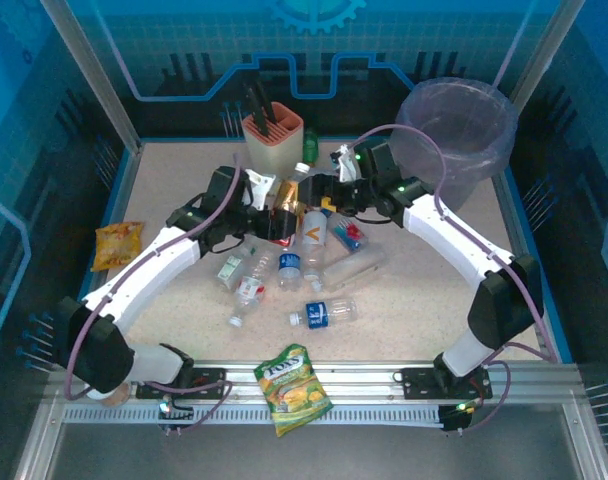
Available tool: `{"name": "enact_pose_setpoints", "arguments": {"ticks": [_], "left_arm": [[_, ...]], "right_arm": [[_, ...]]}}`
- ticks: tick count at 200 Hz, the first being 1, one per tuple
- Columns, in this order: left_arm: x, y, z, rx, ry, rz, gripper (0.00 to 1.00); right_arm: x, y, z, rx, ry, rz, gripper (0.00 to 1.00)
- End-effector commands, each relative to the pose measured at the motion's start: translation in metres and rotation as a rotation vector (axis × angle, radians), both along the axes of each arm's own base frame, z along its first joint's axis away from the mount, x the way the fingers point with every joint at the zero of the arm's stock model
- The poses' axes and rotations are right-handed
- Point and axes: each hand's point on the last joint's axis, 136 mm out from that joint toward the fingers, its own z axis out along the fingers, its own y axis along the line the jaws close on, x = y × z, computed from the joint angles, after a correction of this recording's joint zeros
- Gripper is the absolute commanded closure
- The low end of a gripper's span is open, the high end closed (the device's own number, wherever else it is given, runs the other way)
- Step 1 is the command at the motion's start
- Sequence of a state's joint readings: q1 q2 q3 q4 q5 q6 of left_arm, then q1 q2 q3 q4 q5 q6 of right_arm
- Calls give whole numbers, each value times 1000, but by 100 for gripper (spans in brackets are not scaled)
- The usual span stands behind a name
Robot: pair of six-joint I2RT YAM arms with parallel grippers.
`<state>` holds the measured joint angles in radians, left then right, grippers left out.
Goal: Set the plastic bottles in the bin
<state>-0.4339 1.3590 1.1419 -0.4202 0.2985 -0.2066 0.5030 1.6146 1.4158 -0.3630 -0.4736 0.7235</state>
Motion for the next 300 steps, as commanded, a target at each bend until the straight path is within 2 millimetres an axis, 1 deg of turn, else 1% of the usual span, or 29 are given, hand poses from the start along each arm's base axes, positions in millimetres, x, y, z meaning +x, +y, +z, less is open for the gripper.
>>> {"name": "enact_pose_setpoints", "arguments": {"ticks": [1, 20, 35, 54, 59, 92, 107, 136, 143, 153, 164, 172, 190, 198, 219, 229, 245, 256, 265, 276, 277, 278, 290, 300], "left_arm": [[-13, -35, 23, -110, -33, -147, 49], [-12, -36, 23, -118, -31, -145, 49], [-11, -37, 24, -122, -31, -145, 49], [-12, -42, 26, -150, -22, -165, 49], [-12, -44, 25, -158, -12, -169, 49], [-10, -46, 25, -168, 1, -167, 50], [-9, -47, 29, -178, -5, -164, 50], [-5, -45, 31, -165, -11, -142, 48], [-4, -44, 30, -160, -12, -138, 46], [-2, -43, 30, -152, -15, -128, 39], [0, -41, 32, -143, -28, -116, 29], [0, -38, 34, -136, -37, -107, 25], [-1, -31, 39, -117, -56, -83, 21], [-2, -26, 41, -109, -61, -67, 20], [-4, -11, 46, -92, -63, -14, 13], [-7, -3, 48, -82, -65, 9, 11], [-11, 13, 47, -53, -59, 48, 9], [-13, 26, 39, -15, -45, 84, 9], [-14, 41, 29, 32, -20, 128, 9], [-14, 59, 14, 99, 18, 185, 9], [-14, 62, 13, 107, 20, 193, 9], [-14, 64, 11, 115, 26, 199, 9], [-14, 85, -7, 209, 62, 266, 9], [-15, 100, -22, 278, 90, 307, 9]], "right_arm": [[12, 11, 15, 74, -38, 12, 8], [15, 14, 21, 118, -47, 13, 9], [17, 13, 21, 115, -46, 15, 10], [20, 15, 24, 135, -49, 29, 7], [20, 16, 26, 144, -49, 35, 4], [23, 14, 28, 143, -60, 32, 4], [24, 13, 27, 146, -57, 35, 12], [25, 6, 29, 135, -65, 14, 22], [27, 2, 29, 126, -68, 4, 24], [28, -3, 29, 114, -74, -8, 28], [30, -10, 31, 100, -88, -23, 32], [32, -16, 34, 87, -100, -36, 36], [35, -32, 43, 56, -132, -71, 45], [37, -40, 48, 47, -146, -83, 47], [41, -64, 63, -1, -195, -124, 50], [45, -79, 72, -34, -225, -152, 50], [52, -107, 91, -73, -278, -206, 51], [58, -128, 109, -99, -325, -251, 52], [64, -147, 122, -121, -359, -296, 54], [71, -172, 141, -148, -409, -360, 54], [72, -177, 144, -156, -417, -375, 54], [72, -177, 144, -156, -417, -375, 54], [79, -203, 161, -193, -452, -447, 56], [85, -223, 173, -223, -485, -505, 58]]}}
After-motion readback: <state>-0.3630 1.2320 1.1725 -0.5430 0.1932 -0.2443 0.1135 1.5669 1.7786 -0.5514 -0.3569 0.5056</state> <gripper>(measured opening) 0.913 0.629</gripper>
